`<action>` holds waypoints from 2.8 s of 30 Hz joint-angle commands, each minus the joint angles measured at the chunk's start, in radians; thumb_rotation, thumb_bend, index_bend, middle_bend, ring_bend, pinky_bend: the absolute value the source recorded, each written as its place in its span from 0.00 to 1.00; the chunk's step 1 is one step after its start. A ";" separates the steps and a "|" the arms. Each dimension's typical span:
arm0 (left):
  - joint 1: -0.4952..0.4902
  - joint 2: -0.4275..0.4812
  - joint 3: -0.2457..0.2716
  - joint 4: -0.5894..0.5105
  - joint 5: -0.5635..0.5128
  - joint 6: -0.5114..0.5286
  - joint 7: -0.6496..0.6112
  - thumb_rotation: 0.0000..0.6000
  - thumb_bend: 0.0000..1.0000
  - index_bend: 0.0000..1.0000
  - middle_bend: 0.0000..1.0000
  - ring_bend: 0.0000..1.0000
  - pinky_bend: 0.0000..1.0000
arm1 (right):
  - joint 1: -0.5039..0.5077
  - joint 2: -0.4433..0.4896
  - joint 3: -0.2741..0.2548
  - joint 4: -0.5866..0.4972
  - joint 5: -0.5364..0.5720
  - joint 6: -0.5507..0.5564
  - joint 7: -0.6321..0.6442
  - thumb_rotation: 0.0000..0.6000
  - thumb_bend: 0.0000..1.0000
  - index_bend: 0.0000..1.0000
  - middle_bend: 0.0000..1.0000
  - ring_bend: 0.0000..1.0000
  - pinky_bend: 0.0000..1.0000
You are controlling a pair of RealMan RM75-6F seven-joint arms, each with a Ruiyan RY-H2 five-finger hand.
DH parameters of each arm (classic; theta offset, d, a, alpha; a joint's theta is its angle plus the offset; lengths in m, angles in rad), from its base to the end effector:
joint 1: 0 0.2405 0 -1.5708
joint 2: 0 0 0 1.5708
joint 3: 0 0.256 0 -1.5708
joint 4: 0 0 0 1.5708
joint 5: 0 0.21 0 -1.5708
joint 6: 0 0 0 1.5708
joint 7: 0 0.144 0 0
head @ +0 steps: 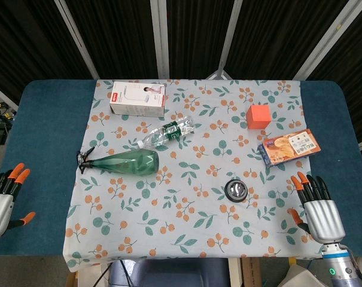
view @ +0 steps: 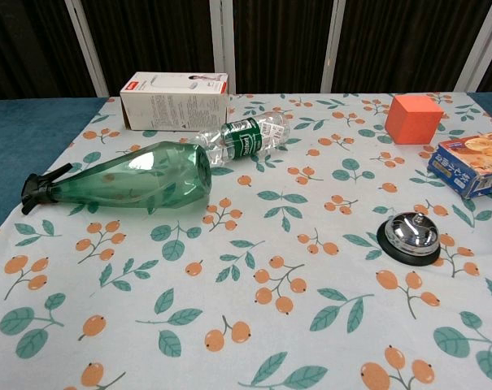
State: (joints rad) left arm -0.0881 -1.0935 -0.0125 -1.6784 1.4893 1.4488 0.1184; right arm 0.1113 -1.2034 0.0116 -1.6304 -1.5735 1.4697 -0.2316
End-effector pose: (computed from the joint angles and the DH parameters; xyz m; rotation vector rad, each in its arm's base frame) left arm -0.3056 0.1728 0.1517 -1.4507 -0.8994 -0.8003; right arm -0.2879 -0.1789 0.1199 1.5391 -0.7846 0.8400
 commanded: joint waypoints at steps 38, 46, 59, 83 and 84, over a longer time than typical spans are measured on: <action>-0.001 0.001 -0.008 0.004 -0.009 0.001 -0.015 1.00 0.01 0.00 0.00 0.00 0.00 | 0.165 -0.197 0.006 0.036 0.055 -0.303 -0.157 1.00 0.84 0.00 0.00 0.00 0.00; -0.002 0.001 -0.008 0.004 -0.008 0.001 -0.013 1.00 0.01 0.00 0.00 0.00 0.00 | 0.175 -0.215 0.004 0.052 0.084 -0.325 -0.181 1.00 0.84 0.00 0.00 0.00 0.00; -0.001 -0.004 -0.007 0.009 -0.011 0.000 -0.005 1.00 0.01 0.00 0.00 0.00 0.00 | 0.184 -0.249 -0.035 0.114 0.133 -0.387 -0.254 1.00 0.84 0.00 0.00 0.00 0.00; -0.003 -0.001 -0.009 0.003 -0.019 -0.004 -0.001 1.00 0.01 0.00 0.00 0.00 0.00 | 0.141 -0.101 0.070 -0.044 0.089 -0.144 -0.113 1.00 0.43 0.00 0.00 0.00 0.00; -0.003 -0.001 -0.009 0.002 -0.019 -0.004 -0.001 1.00 0.01 0.00 0.00 0.00 0.00 | 0.137 -0.094 0.067 -0.045 0.087 -0.139 -0.113 1.00 0.42 0.00 0.00 0.00 0.00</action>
State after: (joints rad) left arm -0.0908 -1.0944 -0.0220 -1.6758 1.4706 1.4451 0.1173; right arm 0.2600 -1.3122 0.0834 -1.6658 -1.4824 1.3175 -0.3504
